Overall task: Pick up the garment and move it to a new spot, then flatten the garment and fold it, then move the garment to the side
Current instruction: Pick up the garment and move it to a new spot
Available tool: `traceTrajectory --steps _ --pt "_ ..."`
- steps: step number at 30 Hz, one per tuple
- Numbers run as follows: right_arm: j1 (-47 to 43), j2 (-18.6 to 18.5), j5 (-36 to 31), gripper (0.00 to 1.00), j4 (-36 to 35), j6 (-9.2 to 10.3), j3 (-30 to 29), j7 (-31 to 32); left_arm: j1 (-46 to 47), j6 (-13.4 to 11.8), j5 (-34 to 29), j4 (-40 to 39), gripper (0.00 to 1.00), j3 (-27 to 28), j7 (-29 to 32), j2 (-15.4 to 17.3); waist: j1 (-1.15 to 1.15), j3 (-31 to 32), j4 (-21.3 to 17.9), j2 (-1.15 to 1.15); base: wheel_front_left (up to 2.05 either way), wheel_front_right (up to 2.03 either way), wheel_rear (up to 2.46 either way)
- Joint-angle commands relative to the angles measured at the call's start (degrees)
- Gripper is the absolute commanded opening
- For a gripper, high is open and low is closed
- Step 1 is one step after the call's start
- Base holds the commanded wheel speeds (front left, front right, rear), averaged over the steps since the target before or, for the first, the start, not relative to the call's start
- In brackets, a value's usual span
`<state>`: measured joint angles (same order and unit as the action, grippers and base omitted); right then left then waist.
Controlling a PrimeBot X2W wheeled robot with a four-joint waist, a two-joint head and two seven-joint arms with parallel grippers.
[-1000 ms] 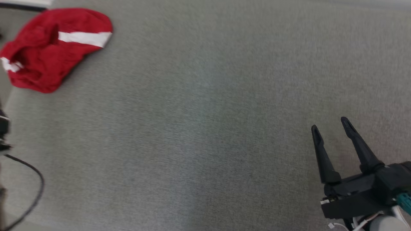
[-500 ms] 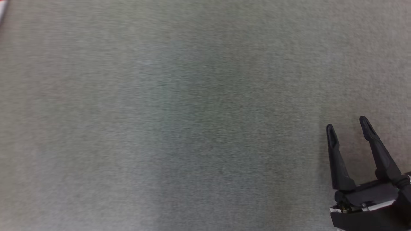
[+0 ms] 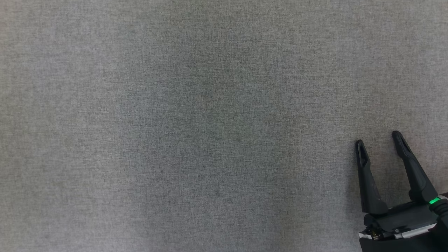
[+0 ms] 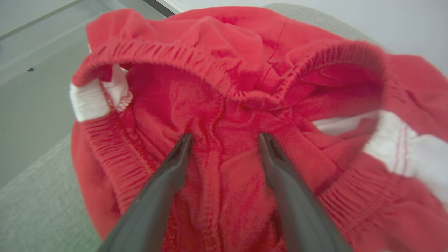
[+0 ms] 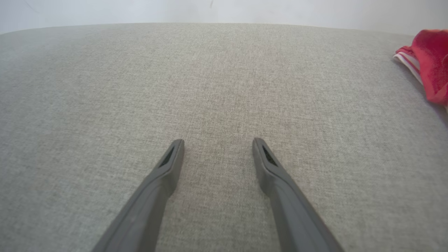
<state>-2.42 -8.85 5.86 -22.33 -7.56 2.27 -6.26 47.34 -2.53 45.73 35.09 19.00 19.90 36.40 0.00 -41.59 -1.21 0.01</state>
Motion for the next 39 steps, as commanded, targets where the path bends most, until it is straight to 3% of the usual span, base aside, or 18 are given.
traceTrajectory --steps 1,2,9,18,28,39 --pt "-0.26 0.05 -0.40 1.00 -0.11 0.17 0.03 -0.28 -0.14 -0.01 -0.16 0.98 0.47 -0.58 1.03 -0.10 0.00 -0.45 -0.21 -0.01 0.00 0.00 0.00" --pt "-0.35 0.06 -0.37 1.00 -0.12 0.17 0.04 -0.32 -0.18 0.32 0.18 1.45 0.00 -0.72 1.53 -0.25 0.00 -0.46 -0.19 -0.01 0.00 0.00 0.00" --pt "0.45 0.02 0.39 1.00 1.41 0.17 0.51 -0.80 -2.44 2.70 0.41 3.76 0.00 -1.95 2.51 -0.14 0.00 2.33 0.61 -0.01 0.00 0.00 0.00" --pt "3.33 0.58 1.85 1.00 5.92 0.17 3.39 -2.06 -3.90 4.83 -0.75 1.87 0.00 -2.16 1.68 3.54 0.00 9.94 0.16 -0.01 0.00 0.00 0.00" --pt "6.25 3.25 4.65 1.00 14.96 0.17 7.70 -5.55 -4.63 4.66 -2.57 -10.41 0.00 -5.46 5.59 5.48 0.00 23.09 -3.38 -0.01 0.00 0.00 0.00" --pt "5.52 5.05 6.48 1.00 21.75 0.17 10.22 -6.93 -5.43 4.13 -1.32 -23.53 0.00 -11.80 13.80 2.10 0.00 34.50 -9.71 -0.01 0.00 0.00 0.00"
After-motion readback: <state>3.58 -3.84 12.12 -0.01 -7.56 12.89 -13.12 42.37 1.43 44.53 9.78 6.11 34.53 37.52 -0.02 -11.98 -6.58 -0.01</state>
